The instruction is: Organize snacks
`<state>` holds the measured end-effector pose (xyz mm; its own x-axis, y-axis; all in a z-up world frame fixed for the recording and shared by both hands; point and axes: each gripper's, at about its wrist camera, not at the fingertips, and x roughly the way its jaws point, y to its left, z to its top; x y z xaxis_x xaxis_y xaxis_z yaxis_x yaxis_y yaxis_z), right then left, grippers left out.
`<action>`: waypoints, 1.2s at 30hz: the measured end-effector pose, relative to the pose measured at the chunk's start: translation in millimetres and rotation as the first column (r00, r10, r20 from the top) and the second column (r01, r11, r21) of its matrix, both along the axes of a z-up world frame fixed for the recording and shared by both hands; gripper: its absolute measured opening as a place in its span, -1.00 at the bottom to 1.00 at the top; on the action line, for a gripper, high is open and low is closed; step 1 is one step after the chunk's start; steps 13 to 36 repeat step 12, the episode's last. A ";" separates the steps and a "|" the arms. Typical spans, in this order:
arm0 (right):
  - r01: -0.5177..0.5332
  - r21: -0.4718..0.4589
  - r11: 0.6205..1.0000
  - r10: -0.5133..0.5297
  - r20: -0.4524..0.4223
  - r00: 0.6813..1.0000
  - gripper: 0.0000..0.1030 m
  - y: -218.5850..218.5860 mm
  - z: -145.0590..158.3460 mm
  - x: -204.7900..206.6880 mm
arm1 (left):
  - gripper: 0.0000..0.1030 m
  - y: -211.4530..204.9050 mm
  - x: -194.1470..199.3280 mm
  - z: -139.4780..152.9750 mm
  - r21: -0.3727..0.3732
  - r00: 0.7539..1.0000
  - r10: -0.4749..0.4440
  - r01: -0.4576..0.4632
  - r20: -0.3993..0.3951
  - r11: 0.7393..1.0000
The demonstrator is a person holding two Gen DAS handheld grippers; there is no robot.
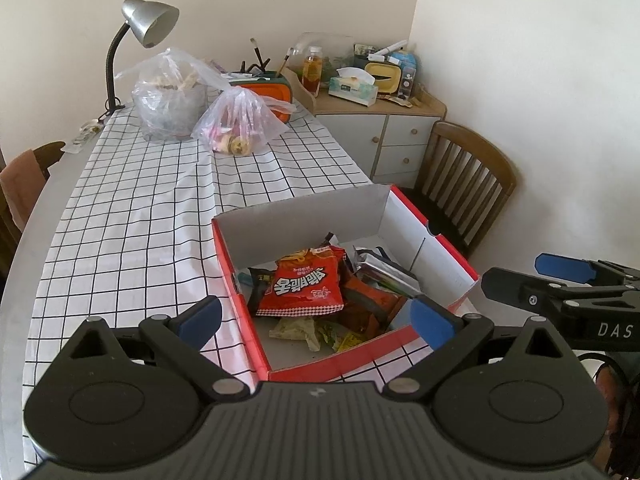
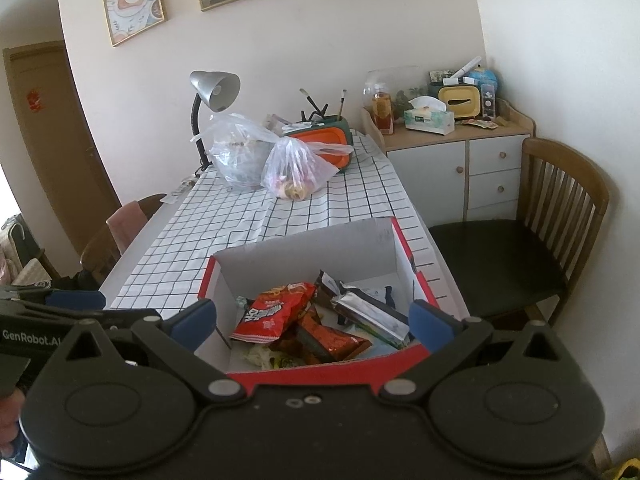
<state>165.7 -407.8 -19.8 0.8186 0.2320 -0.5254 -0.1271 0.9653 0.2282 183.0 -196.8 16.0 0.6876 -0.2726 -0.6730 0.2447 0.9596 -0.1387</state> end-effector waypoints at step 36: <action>0.010 -0.001 1.000 -0.010 -0.002 1.000 1.00 3.5 1.0 -1.7 | 0.97 10.6 1.3 -0.5 -0.016 1.000 0.018 -0.018 -0.009 1.000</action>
